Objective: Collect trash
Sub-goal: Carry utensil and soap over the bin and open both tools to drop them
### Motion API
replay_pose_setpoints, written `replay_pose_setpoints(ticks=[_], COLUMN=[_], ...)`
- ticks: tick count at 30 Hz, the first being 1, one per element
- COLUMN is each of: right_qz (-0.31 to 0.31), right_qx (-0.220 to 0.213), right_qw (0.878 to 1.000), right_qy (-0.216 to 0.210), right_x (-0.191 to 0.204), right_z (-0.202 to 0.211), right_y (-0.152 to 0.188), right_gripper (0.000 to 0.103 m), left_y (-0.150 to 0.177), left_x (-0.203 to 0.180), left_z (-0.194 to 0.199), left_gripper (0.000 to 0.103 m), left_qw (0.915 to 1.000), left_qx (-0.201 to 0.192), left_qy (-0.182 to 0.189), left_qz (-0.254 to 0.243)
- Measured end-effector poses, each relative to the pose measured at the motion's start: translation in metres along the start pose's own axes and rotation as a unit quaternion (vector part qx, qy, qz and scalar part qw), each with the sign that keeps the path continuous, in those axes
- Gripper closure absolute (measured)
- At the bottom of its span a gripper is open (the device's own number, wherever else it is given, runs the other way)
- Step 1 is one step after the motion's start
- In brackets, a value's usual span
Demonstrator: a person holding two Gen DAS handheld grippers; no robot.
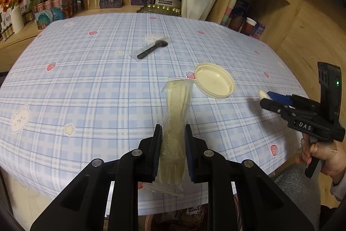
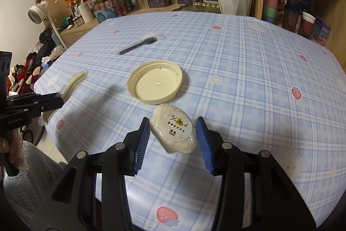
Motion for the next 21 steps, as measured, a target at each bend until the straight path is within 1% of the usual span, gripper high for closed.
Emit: replay_pose_setpoints(ticks=[5,11,21], right_qz=[0.002,0.004,0.028], right_qx=[-0.001,0.000,0.005], right_qw=[1.000,1.000,0.999], right_qy=[-0.002,-0.007,-0.030], right_x=[0.009,0.023,0.060], right_z=[0.012,0.025,0.042], right_y=[0.010,0.025,0.056], right_gripper=[0.057,0.057,0.057], left_y=[0.006,0.023,0.050], left_x=[-0.003,-0.006,-0.010], left_z=[0.016,0.039,0.072], left_gripper=[0.082,0.083,0.083], left_qw=[1.0000,0.9999,0.9996], left_qx=[-0.007,-0.013,-0.024], left_qy=[-0.001,0.001,-0.002], left_qz=[-0.001,0.007,0.017])
Point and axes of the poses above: each gripper's, at about its wrist camera, not at the fingertips, and z roughly against the way its jaws point, x to its left, y to its underside, the point moved 5 cm from there along -z, roughly the way its jaws point, and after that the axes turned 11 degrees about -z, right-handed, at the moved point
